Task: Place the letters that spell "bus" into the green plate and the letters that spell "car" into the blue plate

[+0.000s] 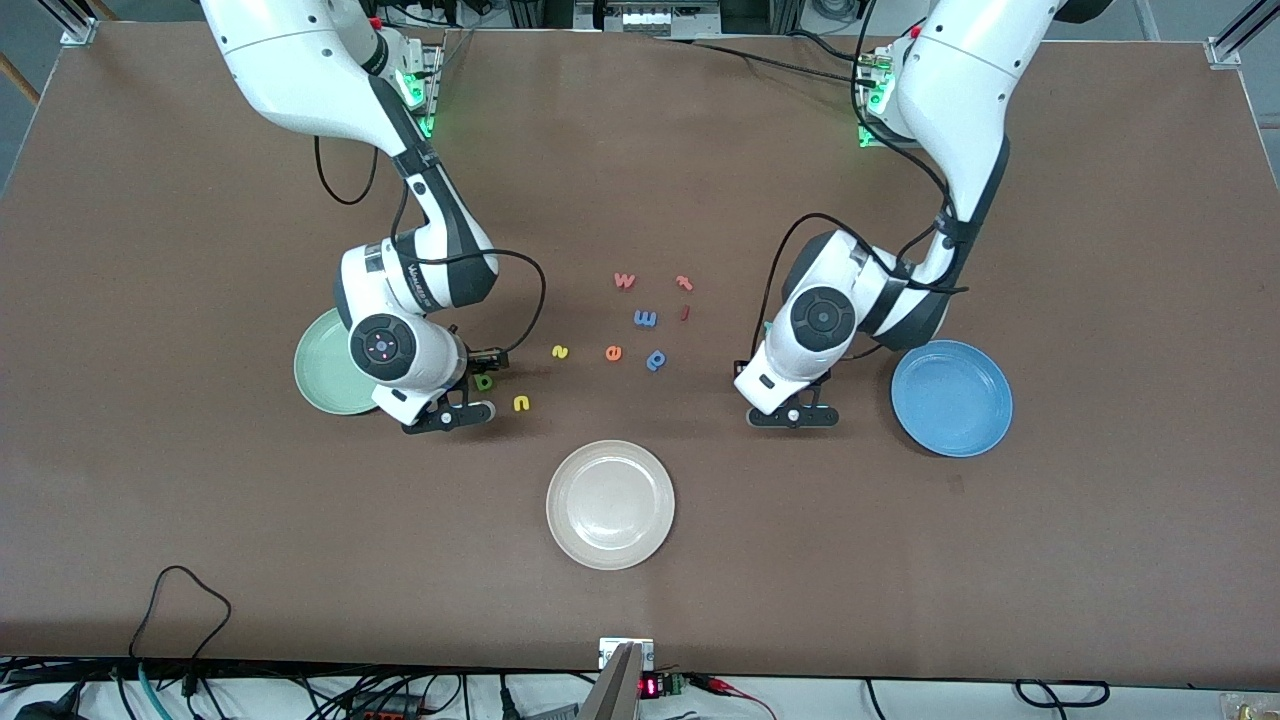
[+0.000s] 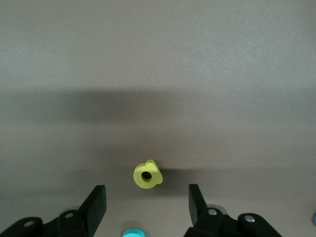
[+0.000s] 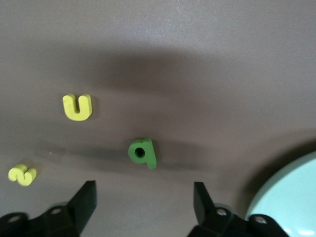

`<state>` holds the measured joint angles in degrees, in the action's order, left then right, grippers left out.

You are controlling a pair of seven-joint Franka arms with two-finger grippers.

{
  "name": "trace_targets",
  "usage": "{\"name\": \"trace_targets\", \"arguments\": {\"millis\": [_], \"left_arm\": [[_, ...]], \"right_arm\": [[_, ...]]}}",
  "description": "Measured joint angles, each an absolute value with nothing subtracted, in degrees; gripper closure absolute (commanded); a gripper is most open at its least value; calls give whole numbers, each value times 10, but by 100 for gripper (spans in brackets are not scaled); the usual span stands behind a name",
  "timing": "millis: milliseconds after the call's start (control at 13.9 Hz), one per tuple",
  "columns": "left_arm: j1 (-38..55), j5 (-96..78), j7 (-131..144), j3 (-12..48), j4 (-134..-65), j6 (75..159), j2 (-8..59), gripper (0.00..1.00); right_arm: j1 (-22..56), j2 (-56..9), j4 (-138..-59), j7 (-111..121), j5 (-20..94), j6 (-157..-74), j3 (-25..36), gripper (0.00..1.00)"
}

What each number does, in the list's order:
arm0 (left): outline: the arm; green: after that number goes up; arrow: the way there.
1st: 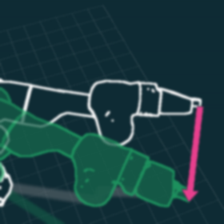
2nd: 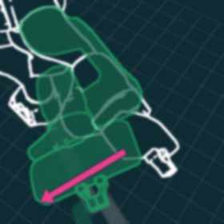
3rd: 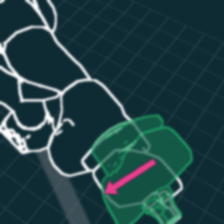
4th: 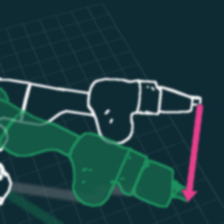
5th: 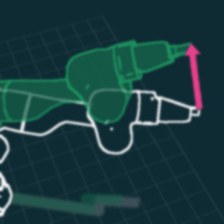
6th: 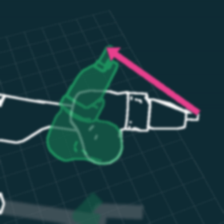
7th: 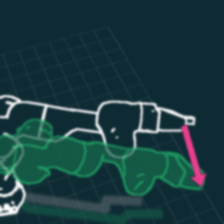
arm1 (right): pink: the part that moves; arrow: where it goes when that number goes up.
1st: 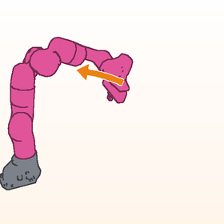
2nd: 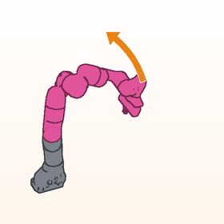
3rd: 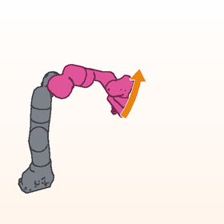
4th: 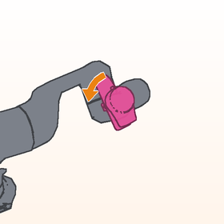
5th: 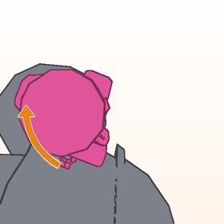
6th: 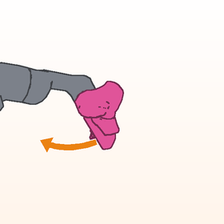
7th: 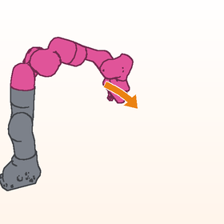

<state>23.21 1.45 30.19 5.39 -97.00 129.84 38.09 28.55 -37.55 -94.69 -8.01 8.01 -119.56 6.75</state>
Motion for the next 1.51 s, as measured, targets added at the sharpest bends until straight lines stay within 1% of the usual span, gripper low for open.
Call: {"name": "trace_targets", "arguments": {"millis": [144,432,504,576,648,720,792,864,1152,1224,1368,1512], "left_arm": [[230,15,302,51,-970,1298,384,29],[232,15,302,50,-971,1308,400,36],[232,15,302,50,-971,1313,405,47],[233,15,302,50,-971,1318,409,65],[233,15,302,50,-971,1320,412,78],[233,15,302,51,-970,1322,412,88],[233,15,302,52,-969,1323,412,92],[233,15,302,53,-968,1322,412,99],[231,16,294,45,-960,1310,408,100],[227,16,285,37,-954,1290,400,99],[206,25,240,17,-944,1223,371,99],[159,46,180,5,-943,1167,340,99]], "right_arm": [[286,-384,-947,-93,82,-1205,68,28],[289,-394,-947,-109,83,-1220,68,32],[289,-398,-948,-110,84,-1224,68,34],[289,-401,-948,-110,89,-1227,68,34],[289,-402,-948,-110,93,-1230,68,36],[289,-403,-948,-110,96,-1233,68,37],[289,-404,-948,-110,97,-1235,68,37],[290,-407,-948,-110,98,-1239,68,38],[293,-414,-948,-110,98,-1247,68,47],[293,-414,-948,-110,98,-1247,68,51],[293,-415,-948,-110,98,-1247,68,57],[293,-415,-948,-110,98,-1247,68,65]]}}
